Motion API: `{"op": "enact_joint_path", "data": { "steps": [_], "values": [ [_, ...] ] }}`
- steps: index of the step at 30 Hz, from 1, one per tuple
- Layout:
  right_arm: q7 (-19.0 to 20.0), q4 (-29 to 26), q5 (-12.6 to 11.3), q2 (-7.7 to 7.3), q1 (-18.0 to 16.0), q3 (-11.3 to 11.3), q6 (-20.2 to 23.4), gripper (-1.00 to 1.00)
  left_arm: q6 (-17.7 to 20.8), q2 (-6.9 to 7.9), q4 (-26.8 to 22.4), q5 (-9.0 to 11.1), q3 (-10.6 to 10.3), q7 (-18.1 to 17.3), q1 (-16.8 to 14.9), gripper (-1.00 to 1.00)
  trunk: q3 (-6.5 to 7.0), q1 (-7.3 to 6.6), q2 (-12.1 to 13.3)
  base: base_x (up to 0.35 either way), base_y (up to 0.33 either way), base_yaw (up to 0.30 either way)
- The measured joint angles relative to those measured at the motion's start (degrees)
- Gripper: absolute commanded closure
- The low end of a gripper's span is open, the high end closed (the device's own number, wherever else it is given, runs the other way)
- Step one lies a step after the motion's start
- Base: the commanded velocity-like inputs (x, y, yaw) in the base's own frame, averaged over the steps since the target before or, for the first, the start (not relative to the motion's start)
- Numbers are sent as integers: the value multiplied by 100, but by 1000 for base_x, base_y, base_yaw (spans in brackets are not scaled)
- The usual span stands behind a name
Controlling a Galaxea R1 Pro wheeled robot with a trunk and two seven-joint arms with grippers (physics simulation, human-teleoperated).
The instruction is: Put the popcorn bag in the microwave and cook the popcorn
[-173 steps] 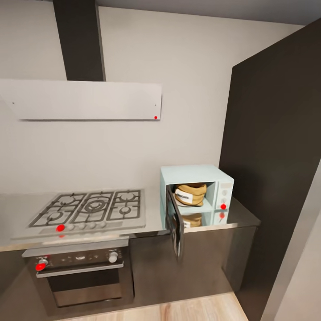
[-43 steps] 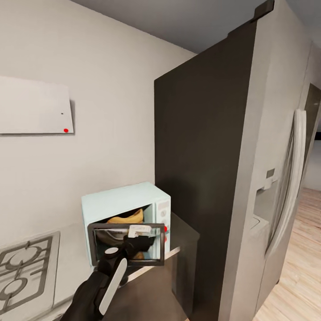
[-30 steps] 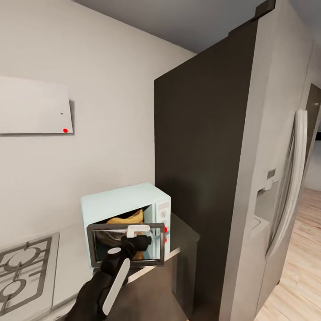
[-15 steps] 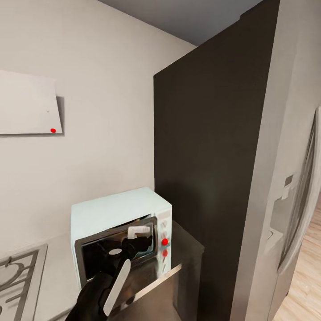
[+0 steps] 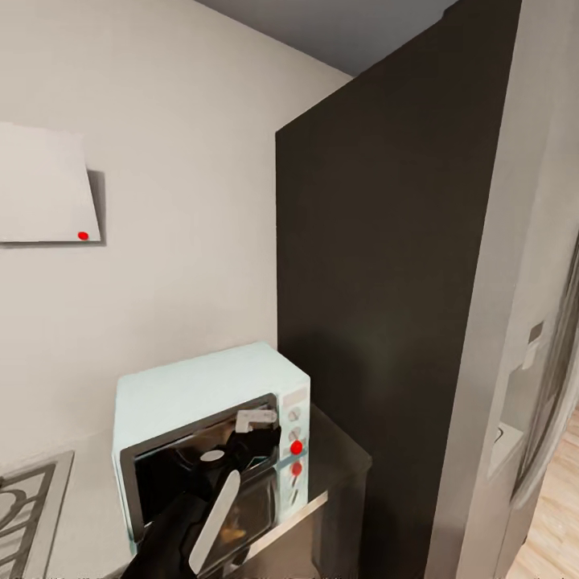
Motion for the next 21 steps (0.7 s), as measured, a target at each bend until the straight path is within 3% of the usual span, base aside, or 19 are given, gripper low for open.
{"op": "enact_joint_path", "data": {
  "steps": [2,3,8,11,13,15,18,21],
  "values": [
    [-4,0,0,-3,0,0,0,-100,3,-3,-31,38,169,4,-14,-100,2,3,2,-266,0,0],
    [-5,0,0,-6,-2,-1,0,-100,23,-1,-42,-82,232,27,-15,-100,2,5,3,-330,0,0],
    [-13,-3,0,-19,-2,1,-4,-100,29,-10,-60,-98,224,25,-11,-100,2,5,2,-343,0,0],
    [-14,-10,16,-26,-3,15,-23,-100,35,-172,-77,-82,154,275,-10,-100,2,4,3,-346,0,0],
    [-15,-14,26,-26,-4,17,-43,-100,42,-222,-68,-9,-82,563,-9,-100,2,4,3,-346,0,0],
    [-13,-16,35,-16,-4,17,-74,-100,73,-222,-67,321,-469,762,-8,-100,2,4,3,-346,0,0],
    [-9,-16,56,8,-2,18,-84,-100,96,-222,-25,1168,-696,973,12,-100,2,5,3,-346,0,0],
    [-7,-16,52,13,2,18,-83,-100,72,-222,253,1430,-937,1134,33,-100,2,5,4,-346,0,0]
  ]
}}
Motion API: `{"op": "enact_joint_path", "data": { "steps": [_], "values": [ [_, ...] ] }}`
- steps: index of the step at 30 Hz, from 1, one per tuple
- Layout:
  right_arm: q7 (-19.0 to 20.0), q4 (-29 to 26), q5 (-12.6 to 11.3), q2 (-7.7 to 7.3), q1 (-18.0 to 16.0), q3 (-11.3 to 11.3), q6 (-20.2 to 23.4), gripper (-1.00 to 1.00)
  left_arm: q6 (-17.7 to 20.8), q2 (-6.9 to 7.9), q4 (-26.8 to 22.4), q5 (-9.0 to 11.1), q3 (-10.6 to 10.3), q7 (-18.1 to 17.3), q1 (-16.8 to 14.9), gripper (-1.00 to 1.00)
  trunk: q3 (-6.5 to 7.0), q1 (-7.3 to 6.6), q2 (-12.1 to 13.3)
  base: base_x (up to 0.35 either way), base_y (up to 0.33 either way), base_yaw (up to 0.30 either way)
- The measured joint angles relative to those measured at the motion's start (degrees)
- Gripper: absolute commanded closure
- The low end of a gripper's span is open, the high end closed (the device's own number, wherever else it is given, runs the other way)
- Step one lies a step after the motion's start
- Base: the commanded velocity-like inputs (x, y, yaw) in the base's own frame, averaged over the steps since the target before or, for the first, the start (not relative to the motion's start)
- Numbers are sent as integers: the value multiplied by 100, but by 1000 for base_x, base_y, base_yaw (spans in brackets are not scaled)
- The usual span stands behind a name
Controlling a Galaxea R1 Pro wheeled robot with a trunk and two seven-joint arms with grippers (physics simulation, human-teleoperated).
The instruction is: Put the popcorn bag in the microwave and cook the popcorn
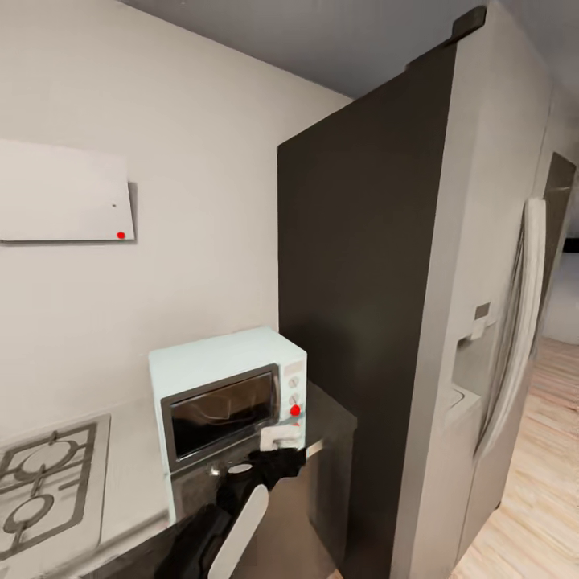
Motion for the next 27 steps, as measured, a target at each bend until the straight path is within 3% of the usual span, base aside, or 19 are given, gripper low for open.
{"op": "enact_joint_path", "data": {
  "steps": [6,7,11,14,16,17,18,20,21,22,27],
  "values": [
    [-2,0,214,29,1,0,-2,-100,-124,0,1206,263,-106,49,21,-100,0,0,0,-346,0,0],
    [-1,0,229,30,1,0,-10,-100,-446,0,1724,370,-103,51,23,-100,-1,0,-1,-346,0,0],
    [-1,5,228,25,-2,-1,1,-100,-1047,0,3067,447,-100,35,21,-100,-1,1,-1,-346,0,0],
    [4,8,226,13,1,-1,48,-100,-1214,0,4155,470,-79,-8,24,-100,-1,0,0,-346,0,0],
    [10,8,218,16,-4,0,72,-100,-1383,0,5123,631,-72,-10,22,-100,-1,0,0,-346,0,0],
    [6,8,217,19,-2,0,74,-100,-1732,0,5692,820,-49,-13,22,-100,-1,0,-1,-346,0,0],
    [1,8,217,38,-2,-5,82,-100,-2197,2,6518,1160,-32,-178,5,-100,-2,0,-2,-346,0,0],
    [2,8,216,52,-1,-8,82,-100,-2321,1,6726,1184,-29,-322,23,-100,0,0,-1,-293,0,0],
    [5,8,216,56,-1,-9,77,-100,-2887,13,6765,1197,-11,-655,244,-100,-2,-2,-3,-202,0,0],
    [6,8,216,57,-3,-9,73,-100,-3058,37,6770,1185,-13,-790,373,-100,-1,-2,-1,-174,0,0],
    [0,8,217,48,0,-9,56,-100,-3247,220,6771,1189,-14,-965,666,-100,0,-3,-2,-47,0,0]
  ]
}}
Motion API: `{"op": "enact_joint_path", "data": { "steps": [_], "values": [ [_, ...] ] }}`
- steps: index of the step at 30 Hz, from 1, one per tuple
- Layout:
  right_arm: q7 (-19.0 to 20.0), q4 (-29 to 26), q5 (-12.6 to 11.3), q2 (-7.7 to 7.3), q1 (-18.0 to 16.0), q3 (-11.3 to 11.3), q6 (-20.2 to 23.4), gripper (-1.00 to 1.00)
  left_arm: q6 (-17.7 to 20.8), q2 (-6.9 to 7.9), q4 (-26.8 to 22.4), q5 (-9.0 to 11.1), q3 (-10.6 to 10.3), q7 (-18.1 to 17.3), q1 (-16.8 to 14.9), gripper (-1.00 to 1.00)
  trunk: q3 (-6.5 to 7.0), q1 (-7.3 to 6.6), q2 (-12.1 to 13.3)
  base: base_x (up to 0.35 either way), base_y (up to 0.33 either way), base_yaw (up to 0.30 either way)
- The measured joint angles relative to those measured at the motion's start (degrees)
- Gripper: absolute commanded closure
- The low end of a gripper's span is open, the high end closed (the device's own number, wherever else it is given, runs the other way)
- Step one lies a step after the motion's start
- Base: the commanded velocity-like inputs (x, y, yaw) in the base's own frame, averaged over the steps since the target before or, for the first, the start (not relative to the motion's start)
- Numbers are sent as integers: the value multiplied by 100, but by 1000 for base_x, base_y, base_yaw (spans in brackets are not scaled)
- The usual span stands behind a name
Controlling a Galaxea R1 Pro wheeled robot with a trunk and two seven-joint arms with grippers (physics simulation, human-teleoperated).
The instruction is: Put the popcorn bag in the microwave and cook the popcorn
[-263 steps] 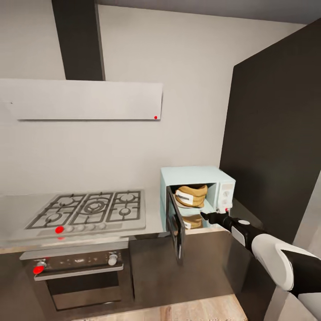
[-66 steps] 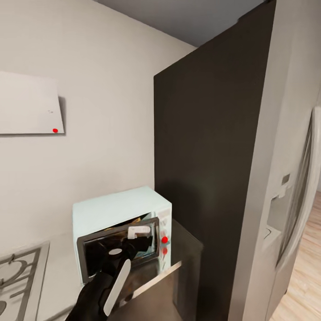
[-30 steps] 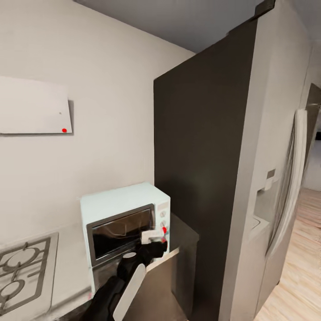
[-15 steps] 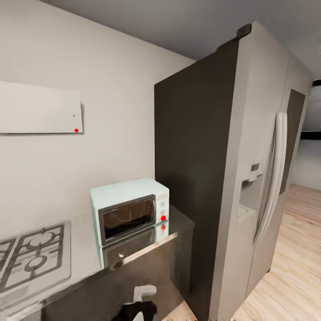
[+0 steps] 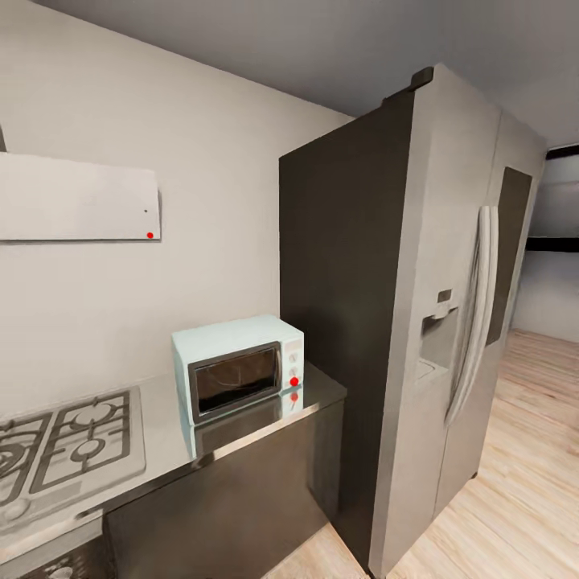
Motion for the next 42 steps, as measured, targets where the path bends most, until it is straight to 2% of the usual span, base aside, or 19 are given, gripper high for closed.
{"op": "enact_joint_path", "data": {
  "steps": [3,6,10,18,25,38,40,42],
  "values": [
    [-1,0,9,-12,0,0,-27,-100,-6,131,0,4,0,-9,45,-100,0,0,0,-3,0,0],
    [-1,-2,34,-29,-1,0,-44,-100,-7,334,0,2,0,-21,99,-100,0,0,0,0,0,39],
    [-1,-6,49,-40,-4,6,-49,-100,-5,448,0,-2,-7,-81,108,-100,0,0,0,0,0,221],
    [17,0,47,-61,0,9,-56,-100,-24,443,-2,-32,-17,-94,177,-100,-18,0,1,0,0,267],
    [64,-1,236,-60,-1,9,-56,-100,-24,440,-2,-41,-17,-94,179,-100,-53,0,1,0,0,266],
    [91,-4,249,-60,0,9,-56,-100,-25,429,-2,-42,-20,-94,179,-100,-121,0,0,0,0,266],
    [95,-1,328,-54,-2,9,-56,-100,-25,424,-2,-42,-20,-94,179,-100,-131,0,1,0,0,266],
    [96,0,576,-33,-2,9,-56,-100,-25,423,-2,-49,-20,-94,179,-100,-141,0,1,0,0,266]
  ]
}}
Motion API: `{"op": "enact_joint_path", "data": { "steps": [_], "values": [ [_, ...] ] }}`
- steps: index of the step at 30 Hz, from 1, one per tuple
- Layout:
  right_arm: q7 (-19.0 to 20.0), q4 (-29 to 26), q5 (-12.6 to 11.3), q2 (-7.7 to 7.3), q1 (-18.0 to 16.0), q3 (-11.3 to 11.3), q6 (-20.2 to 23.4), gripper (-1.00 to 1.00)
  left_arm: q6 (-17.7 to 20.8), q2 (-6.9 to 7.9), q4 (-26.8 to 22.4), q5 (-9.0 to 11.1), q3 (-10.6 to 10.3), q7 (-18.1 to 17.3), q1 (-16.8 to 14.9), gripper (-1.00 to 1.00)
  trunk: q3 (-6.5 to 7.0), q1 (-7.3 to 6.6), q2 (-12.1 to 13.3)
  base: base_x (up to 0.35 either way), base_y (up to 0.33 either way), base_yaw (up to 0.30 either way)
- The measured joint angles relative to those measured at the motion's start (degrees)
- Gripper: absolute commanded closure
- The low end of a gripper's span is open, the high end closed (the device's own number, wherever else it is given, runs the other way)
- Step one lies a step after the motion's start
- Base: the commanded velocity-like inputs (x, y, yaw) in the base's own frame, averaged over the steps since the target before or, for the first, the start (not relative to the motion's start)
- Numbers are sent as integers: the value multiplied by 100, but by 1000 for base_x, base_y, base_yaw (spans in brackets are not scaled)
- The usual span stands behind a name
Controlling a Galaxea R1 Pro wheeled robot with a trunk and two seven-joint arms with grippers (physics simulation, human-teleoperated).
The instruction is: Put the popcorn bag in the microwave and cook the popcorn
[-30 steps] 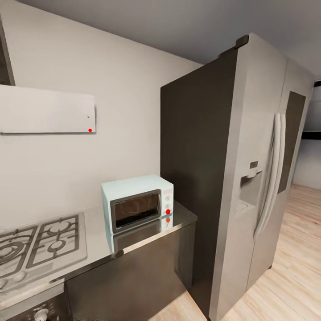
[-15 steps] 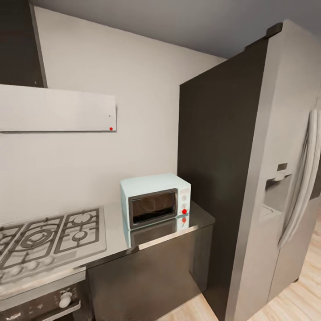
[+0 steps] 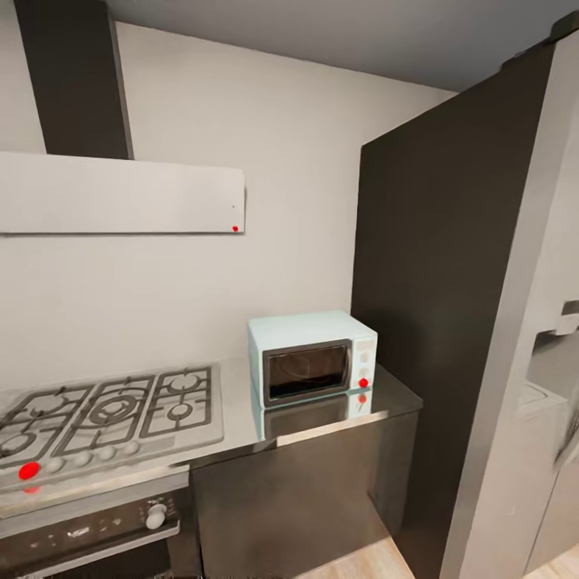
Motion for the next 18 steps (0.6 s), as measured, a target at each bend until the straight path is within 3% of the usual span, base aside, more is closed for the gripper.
{"op": "enact_joint_path", "data": {
  "steps": [18],
  "values": [
    [0,0,92,2,-1,-1,0,-100,1,-34,-29,20,-2,0,0,-100,-93,0,0,0,0,266]
  ]
}}
